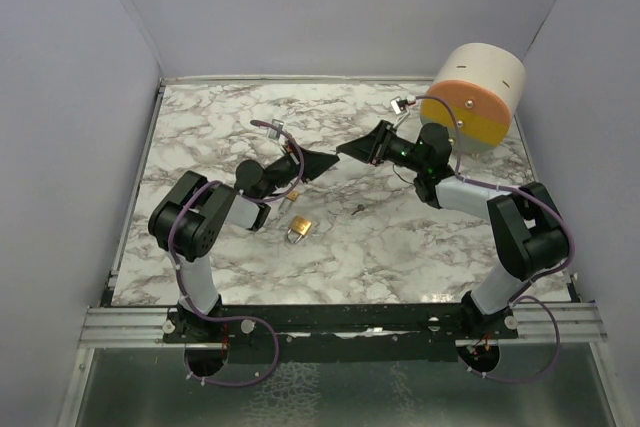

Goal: Unlock with the key

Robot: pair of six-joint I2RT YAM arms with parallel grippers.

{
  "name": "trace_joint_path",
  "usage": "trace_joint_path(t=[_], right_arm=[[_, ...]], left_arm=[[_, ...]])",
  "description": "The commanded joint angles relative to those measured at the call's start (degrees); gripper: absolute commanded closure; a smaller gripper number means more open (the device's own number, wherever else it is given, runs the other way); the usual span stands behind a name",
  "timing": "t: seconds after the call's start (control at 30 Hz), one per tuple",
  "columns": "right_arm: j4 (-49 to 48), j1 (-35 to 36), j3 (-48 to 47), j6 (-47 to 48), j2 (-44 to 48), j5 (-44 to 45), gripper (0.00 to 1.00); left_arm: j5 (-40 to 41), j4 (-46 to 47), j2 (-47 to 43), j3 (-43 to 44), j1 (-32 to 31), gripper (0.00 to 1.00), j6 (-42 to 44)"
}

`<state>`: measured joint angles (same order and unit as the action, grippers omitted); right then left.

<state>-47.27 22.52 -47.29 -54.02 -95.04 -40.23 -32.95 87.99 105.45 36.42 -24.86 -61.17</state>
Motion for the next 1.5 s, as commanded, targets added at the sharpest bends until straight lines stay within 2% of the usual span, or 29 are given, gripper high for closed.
trace_joint_path(t=[0.0,1.1,1.2,1.33,1.47], right_arm=[[-3.3,-0.1,-0.1,-0.5,-0.2,-1.9,0.67],[-6.4,-0.1,-1.5,-1.6,-2.6,-2.9,0.78],[-6.4,-0.1,-1.6,-1.7,-2.7,-3.1,0.83],[-6.7,-0.1,-1.4,-1.9,-2.9,-3.3,0.94],[-6.9,-0.2,-1.3,-2.0,-3.0,-3.3,0.99]], left_arm=[[-1.8,12.7,1.1,1.5,-0.2,1.0,-2.5],[-4.8,13.8,1.4,2.6,-0.9,1.0,-5.2],[-4.5,13.8,1.2,2.3,-0.9,1.0,-5.0],[-4.2,13.8,1.2,2.3,-0.9,1.0,-4.9],[-4.2,13.8,1.3,2.5,-0.9,1.0,-5.0]])
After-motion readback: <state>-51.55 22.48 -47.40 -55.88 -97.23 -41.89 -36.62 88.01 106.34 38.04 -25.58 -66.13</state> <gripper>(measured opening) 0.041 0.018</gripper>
